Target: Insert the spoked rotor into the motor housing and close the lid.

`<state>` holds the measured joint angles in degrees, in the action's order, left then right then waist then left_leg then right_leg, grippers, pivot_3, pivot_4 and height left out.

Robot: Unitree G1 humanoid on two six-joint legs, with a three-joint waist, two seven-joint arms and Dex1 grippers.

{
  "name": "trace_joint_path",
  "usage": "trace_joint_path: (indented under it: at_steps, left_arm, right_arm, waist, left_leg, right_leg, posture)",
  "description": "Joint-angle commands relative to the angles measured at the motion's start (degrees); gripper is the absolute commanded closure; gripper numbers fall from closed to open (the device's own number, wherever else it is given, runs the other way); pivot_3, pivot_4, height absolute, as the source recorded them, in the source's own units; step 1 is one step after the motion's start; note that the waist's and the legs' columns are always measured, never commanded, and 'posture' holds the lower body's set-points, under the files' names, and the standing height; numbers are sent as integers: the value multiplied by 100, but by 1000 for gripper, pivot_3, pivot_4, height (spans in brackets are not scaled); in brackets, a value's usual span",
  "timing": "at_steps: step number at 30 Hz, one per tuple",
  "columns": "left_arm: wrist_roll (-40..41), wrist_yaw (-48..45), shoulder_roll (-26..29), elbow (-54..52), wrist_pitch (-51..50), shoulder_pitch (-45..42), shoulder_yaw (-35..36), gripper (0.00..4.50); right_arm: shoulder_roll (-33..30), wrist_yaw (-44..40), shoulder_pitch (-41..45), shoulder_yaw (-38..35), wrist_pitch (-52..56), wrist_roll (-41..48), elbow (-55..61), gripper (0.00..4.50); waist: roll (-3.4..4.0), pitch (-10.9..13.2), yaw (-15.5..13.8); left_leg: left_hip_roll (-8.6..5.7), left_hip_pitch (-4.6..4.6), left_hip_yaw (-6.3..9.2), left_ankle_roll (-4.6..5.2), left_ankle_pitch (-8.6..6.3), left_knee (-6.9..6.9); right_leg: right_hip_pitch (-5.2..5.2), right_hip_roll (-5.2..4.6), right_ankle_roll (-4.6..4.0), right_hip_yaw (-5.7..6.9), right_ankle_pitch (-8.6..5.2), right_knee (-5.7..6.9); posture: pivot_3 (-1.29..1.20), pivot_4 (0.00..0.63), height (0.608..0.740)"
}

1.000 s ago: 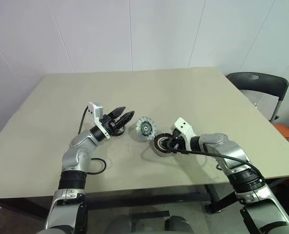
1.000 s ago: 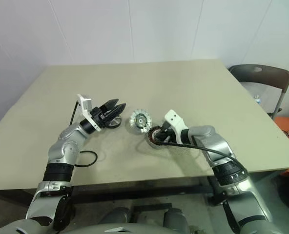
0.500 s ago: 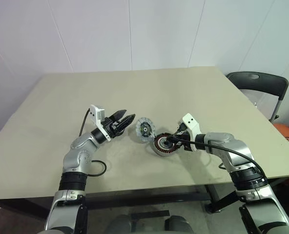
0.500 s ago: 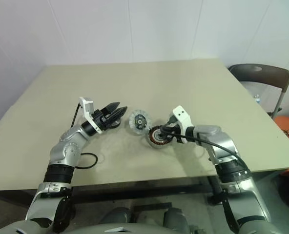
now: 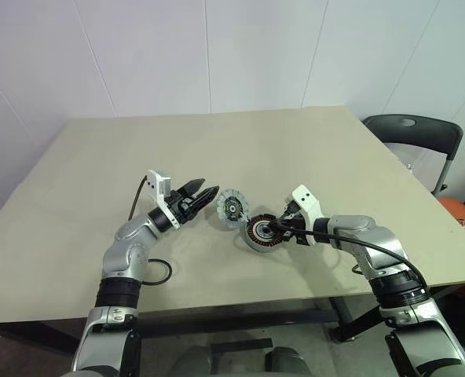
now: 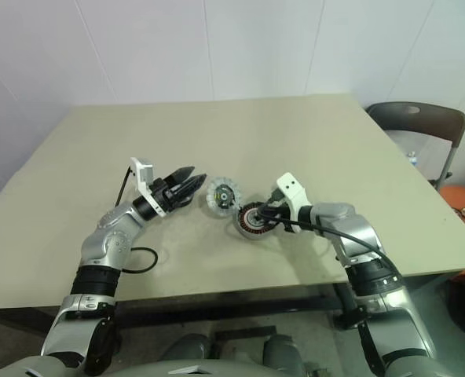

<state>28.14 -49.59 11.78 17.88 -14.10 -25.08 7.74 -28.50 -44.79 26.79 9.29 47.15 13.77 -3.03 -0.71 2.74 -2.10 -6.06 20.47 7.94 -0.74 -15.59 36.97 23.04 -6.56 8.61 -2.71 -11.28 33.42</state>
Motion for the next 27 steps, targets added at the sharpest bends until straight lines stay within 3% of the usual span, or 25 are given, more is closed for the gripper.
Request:
trace_joint_path:
  at_steps: [1, 11, 17, 27]
  left_arm:
    - [112, -48, 110, -178, 55, -12, 116, 1211]
    - [1093, 407, 401, -1397, -951, 1173, 846, 1211]
    - [1953, 1257, 272, -1946, -1724, 1719, 1446, 1211]
    - [2615, 2400, 178, -1363, -2963, 1688, 1723, 1211]
  right_arm:
    - [120, 79, 71, -50, -172, 38, 119, 4482]
    - [-137, -189, 69, -308, -337, 236, 244, 4482]
    - [-360, -342, 58, -342, -381, 270, 333, 4482]
    - [-422, -293, 36, -328, -416, 299, 331, 4482]
  waist:
    - [0, 0, 7]
    - [3, 2, 6]
    - [5, 3, -9]
    - [5, 4, -10]
  left_leg:
    - [0, 0, 0, 0, 0, 0]
    - [5, 3, 6, 0, -1, -5]
    - [15, 1, 7, -4, -3, -2]
    - [12, 2, 4, -5, -4, -3]
  right_leg:
    - [0, 0, 0, 0, 0, 0]
    - [9, 1, 0, -7, 0, 0]
    - [5, 1, 2, -6, -24, 2]
    - [7, 1, 0, -7, -23, 0]
  posture:
    - [0, 0, 740]
    - [0, 0, 740]
    - [0, 0, 740]
    - [0, 0, 740]
